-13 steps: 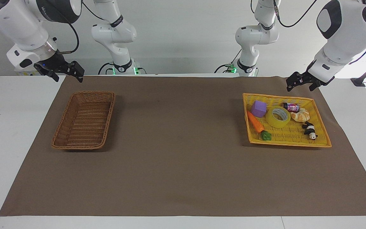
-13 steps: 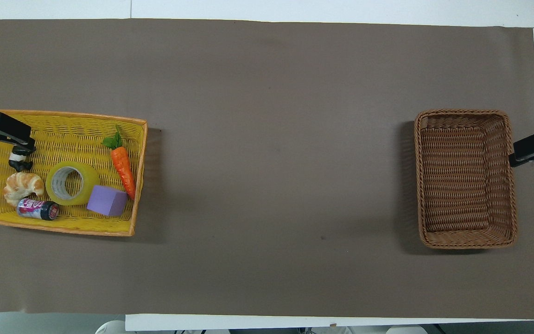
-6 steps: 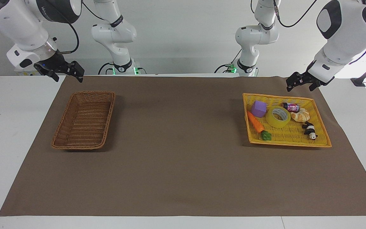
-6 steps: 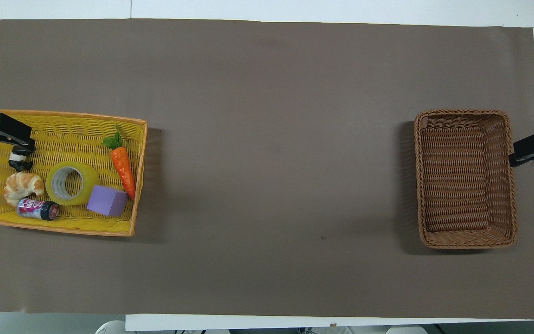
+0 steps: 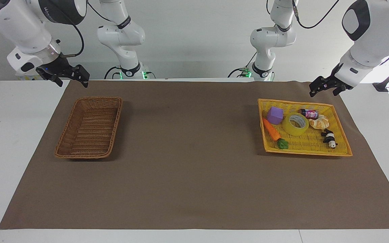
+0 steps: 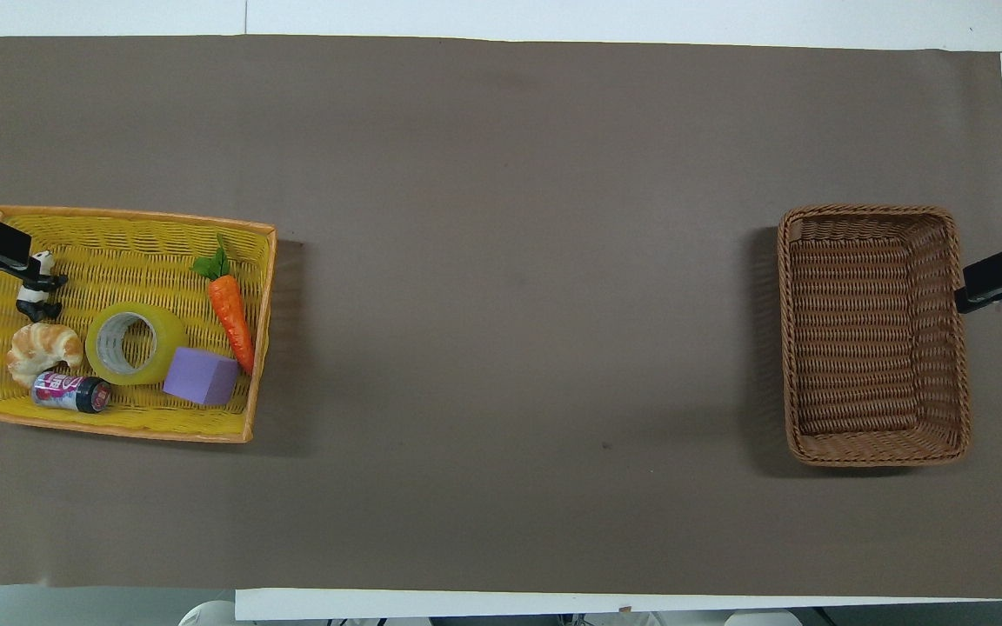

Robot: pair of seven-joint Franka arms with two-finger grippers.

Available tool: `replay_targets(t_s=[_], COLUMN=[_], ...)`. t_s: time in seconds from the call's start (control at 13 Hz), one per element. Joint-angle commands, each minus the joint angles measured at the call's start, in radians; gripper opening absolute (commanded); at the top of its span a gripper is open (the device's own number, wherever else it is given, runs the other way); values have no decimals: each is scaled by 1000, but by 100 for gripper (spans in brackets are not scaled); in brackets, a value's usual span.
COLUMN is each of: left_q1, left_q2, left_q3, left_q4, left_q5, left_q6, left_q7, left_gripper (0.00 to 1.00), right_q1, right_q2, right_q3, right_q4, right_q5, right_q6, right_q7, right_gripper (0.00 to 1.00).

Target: Move tape to another basket

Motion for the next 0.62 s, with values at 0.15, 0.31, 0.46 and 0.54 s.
replay_targets(t_s=[0.15, 0.31, 0.46, 0.54], left_q1=[50, 112, 163, 163], left_q2=[-224, -218, -196, -167], left_q3=[-1, -3, -3, -3], left_q4=[-513, -552, -622, -667], left_q5=[-12, -12, -12, -12], left_q6=[426, 492, 584, 649], left_q7=[-1, -2, 8, 31], left_gripper=[100, 100, 100, 100], right_q1=[-7, -7, -7, -7], right_q2=[-24, -24, -24, -24], right_q3=[7, 7, 7, 7], right_q4=[-31, -31, -31, -31], right_q5=[-11, -11, -11, -11], right_q6=[21, 21, 21, 21], right_q7=[-20, -20, -20, -20], right_gripper=[100, 100, 100, 100])
